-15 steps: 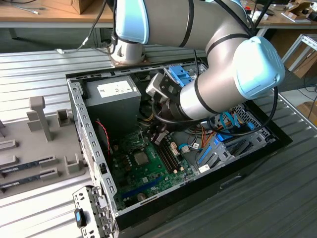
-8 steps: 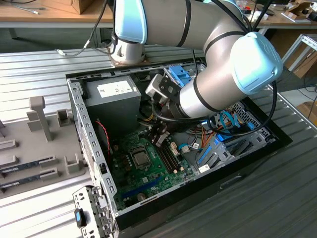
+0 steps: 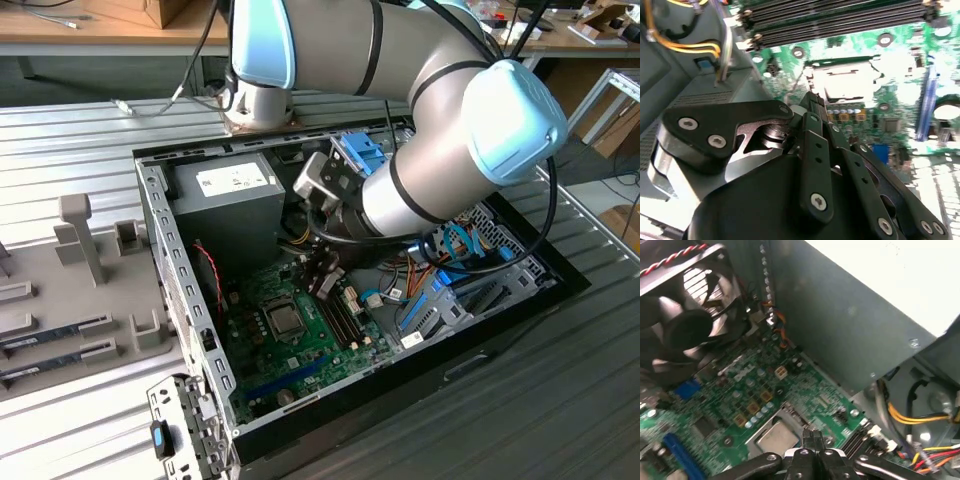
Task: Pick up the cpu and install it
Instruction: 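Close the cpu cover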
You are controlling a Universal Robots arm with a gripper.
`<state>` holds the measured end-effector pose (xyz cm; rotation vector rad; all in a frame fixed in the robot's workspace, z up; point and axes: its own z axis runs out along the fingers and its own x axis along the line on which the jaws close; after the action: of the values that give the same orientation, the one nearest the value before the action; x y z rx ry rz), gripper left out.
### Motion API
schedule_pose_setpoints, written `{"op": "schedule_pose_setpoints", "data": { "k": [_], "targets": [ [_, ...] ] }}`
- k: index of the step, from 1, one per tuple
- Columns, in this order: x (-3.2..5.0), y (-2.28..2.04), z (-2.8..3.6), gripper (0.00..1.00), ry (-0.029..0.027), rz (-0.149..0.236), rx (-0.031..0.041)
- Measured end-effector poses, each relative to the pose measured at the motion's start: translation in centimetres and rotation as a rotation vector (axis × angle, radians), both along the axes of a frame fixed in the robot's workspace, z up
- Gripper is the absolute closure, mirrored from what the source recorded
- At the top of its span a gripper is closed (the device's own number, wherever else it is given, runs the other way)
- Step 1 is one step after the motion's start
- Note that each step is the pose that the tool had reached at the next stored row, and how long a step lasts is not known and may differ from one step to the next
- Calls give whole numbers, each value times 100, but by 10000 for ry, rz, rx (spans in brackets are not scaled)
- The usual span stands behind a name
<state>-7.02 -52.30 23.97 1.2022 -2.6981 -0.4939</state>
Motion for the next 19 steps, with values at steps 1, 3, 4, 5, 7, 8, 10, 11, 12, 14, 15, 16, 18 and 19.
{"op": "schedule_pose_setpoints", "data": {
  "k": [1,3,4,5,7,8,10,11,12,14,15,16,18,19],
  "targets": [
    [0,-1,1,89,13,88,-334],
    [7,-1,-1,89,25,119,-600],
    [6,-1,0,89,25,119,-602],
    [6,-2,0,89,25,120,-602],
    [7,-2,-3,89,11,560,-600],
    [7,-2,-5,89,1,936,-603],
    [7,-2,-8,89,-13,1373,-602],
    [7,-2,-10,89,-21,1640,-604],
    [8,-2,-12,89,-29,1907,-603],
    [7,-2,-16,89,-43,2358,-603],
    [7,-2,-17,89,-48,2527,-602],
    [7,-2,-19,89,-57,2822,-601],
    [8,-2,-22,89,-69,3242,-602],
    [8,-2,-24,89,-78,3558,-602]
  ]
}}
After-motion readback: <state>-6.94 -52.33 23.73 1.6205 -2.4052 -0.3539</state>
